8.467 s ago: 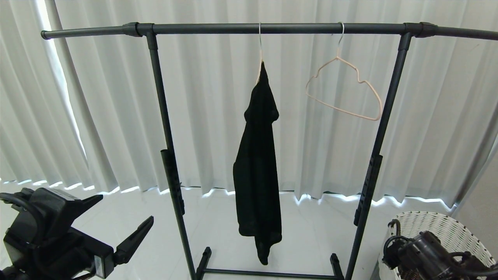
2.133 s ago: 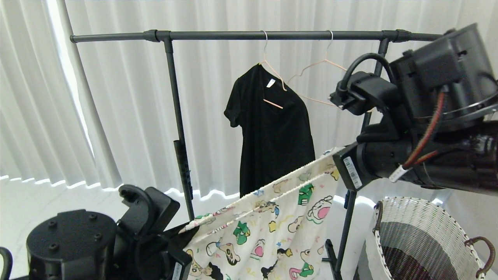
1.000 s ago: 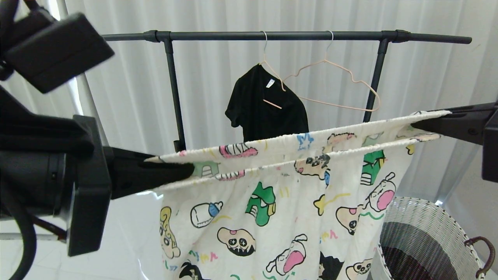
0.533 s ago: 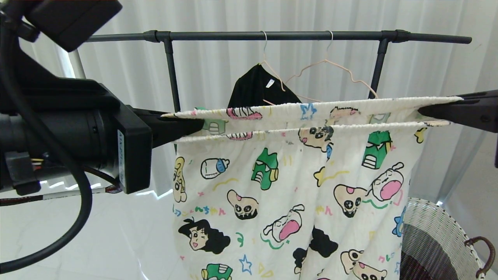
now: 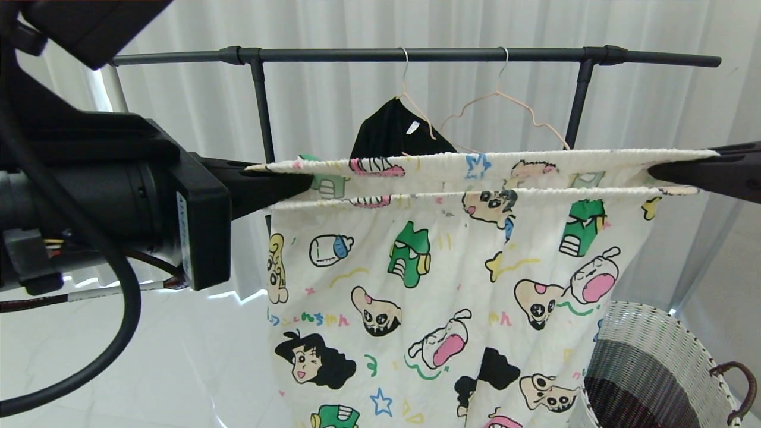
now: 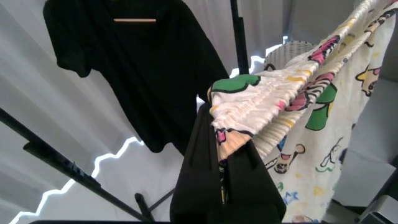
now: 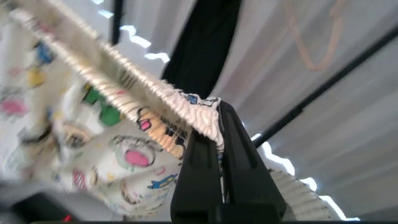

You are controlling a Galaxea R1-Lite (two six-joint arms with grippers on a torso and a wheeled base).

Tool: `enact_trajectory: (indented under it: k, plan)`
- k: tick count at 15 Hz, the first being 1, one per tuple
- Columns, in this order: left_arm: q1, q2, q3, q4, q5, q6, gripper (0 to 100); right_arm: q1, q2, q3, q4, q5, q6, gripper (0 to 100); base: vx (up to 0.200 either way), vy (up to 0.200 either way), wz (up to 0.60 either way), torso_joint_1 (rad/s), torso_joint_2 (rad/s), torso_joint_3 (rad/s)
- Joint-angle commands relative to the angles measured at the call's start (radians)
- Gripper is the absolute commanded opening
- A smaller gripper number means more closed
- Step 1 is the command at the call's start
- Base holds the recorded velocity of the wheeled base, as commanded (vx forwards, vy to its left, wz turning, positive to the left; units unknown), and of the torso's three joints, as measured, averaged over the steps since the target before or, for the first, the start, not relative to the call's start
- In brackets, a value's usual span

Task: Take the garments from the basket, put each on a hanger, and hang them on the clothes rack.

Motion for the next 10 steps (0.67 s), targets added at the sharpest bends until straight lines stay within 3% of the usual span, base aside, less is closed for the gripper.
enact_trajectory:
  k: [1,3,4,5,8,10]
  plan:
    - [-0.002,0.029,-0.003,-0.021,0.000,0.002,0,0.001,-0.027,0.002,0.022,0.003,0.001,0,0.000,0.000,0.00,0.000,0.00,0.000]
    - [-0.011,0.094,-0.003,-0.131,0.000,0.002,0,0.031,-0.070,0.006,0.093,0.121,-0.001,0,0.000,0.000,0.00,0.000,0.00,0.000]
    - [-0.012,0.147,-0.013,-0.219,0.002,0.008,0,0.087,-0.091,0.008,0.145,0.200,-0.005,0,0.000,0.000,0.00,0.000,0.00,0.000]
    - [-0.012,0.166,-0.021,-0.239,0.002,0.013,0,0.114,-0.093,0.008,0.162,0.204,-0.008,0,0.000,0.000,0.00,0.000,0.00,0.000]
    - [-0.040,0.227,-0.072,-0.251,0.005,0.019,0,0.314,-0.067,0.029,0.194,0.203,-0.011,0,0.000,0.000,0.00,0.000,0.00,0.000]
    - [-0.040,0.230,-0.069,-0.251,0.005,0.019,0,0.332,-0.044,0.037,0.191,0.200,-0.011,0,0.000,0.000,0.00,0.000,0.00,0.000]
